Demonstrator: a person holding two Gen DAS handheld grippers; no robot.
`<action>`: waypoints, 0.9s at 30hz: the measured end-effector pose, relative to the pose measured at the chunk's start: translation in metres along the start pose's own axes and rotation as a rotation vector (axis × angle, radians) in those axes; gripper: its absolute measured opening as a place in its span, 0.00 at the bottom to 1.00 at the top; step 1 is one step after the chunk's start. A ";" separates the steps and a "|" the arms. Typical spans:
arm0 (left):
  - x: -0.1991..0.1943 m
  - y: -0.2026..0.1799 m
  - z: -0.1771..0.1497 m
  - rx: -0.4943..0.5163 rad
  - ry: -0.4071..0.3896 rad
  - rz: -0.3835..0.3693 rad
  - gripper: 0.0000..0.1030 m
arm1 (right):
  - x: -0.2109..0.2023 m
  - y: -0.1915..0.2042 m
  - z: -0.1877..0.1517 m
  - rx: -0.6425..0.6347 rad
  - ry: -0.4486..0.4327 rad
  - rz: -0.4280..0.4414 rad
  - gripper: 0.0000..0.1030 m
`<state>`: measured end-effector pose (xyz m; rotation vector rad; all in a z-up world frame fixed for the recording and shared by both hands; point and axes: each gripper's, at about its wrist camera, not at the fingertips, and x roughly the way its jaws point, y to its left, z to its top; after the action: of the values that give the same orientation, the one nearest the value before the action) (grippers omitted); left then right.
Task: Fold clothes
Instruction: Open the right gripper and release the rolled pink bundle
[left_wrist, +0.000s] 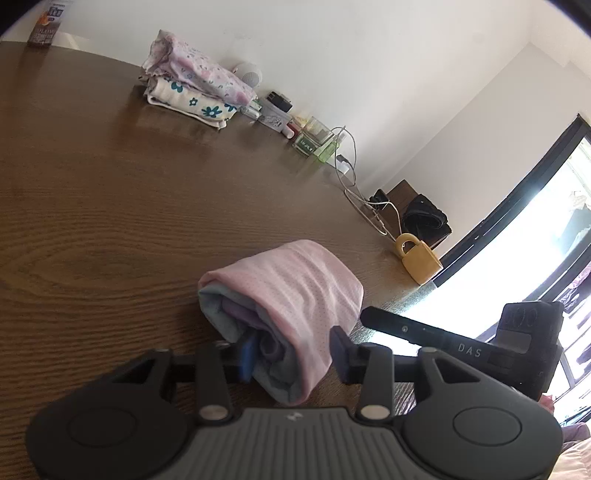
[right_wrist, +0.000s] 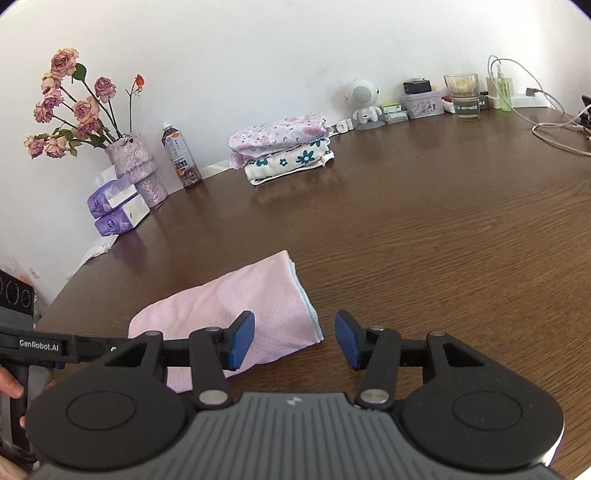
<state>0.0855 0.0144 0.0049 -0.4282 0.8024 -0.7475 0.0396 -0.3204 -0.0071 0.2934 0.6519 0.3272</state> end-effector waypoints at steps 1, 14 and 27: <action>-0.006 0.000 0.002 0.010 -0.022 0.018 0.56 | 0.000 0.001 -0.002 0.002 0.007 0.016 0.48; 0.000 -0.007 0.019 0.496 0.045 0.317 0.57 | 0.009 0.010 -0.005 -0.018 0.044 0.040 0.48; 0.021 -0.030 0.002 0.816 0.086 0.237 0.10 | 0.045 -0.009 0.033 -0.041 0.065 0.127 0.48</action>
<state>0.0841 -0.0211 0.0139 0.4270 0.5509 -0.8045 0.0959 -0.3168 -0.0104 0.2864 0.6909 0.4731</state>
